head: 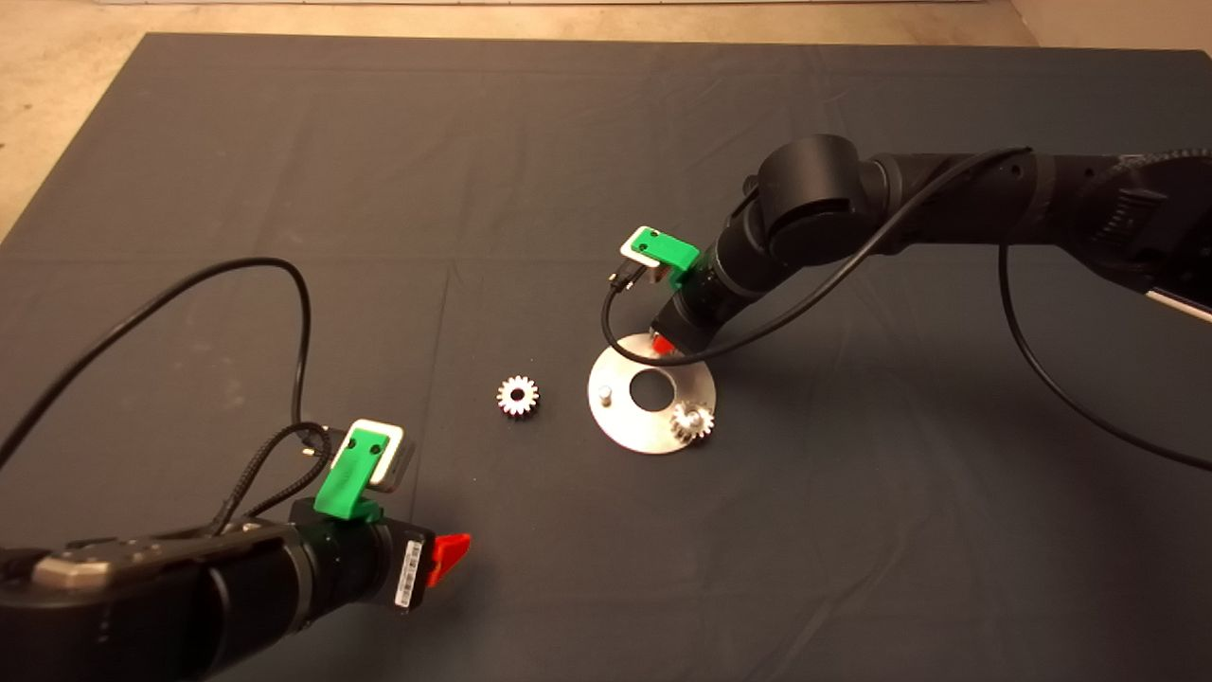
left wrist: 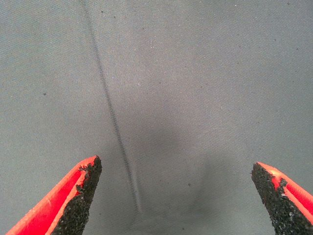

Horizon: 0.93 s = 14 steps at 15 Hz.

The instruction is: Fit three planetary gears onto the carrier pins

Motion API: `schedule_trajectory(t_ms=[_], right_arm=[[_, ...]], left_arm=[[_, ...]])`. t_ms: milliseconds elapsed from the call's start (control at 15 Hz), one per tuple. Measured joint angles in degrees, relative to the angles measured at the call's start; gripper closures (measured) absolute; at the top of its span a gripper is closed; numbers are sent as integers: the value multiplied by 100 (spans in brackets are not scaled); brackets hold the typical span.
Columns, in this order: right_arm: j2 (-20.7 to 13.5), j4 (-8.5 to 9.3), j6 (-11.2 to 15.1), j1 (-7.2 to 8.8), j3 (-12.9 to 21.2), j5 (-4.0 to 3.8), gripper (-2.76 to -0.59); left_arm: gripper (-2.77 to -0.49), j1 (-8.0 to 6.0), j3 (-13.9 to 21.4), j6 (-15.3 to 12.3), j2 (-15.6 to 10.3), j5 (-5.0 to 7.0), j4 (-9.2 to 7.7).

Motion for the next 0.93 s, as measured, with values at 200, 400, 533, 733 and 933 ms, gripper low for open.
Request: schedule_trajectory(t_ms=[200, 400, 533, 733, 933], right_arm=[[50, -2, 0, -3, -10, -51, -95], [108, -9, -2, -49, -29, -107, -95], [108, -9, -2, -83, -32, -105, -94], [111, -9, -2, -93, -33, -116, -95], [111, -6, -3, -93, -33, -126, -95]], left_arm=[[-222, 0, 0, 0, 0, 0, 0], [-222, -1, 0, 0, 0, 2, 0], [-222, 0, 0, 0, 0, 0, 0], [-222, 0, 0, 0, 0, 0, 0], [-222, 0, 0, 0, 0, 0, 0]])
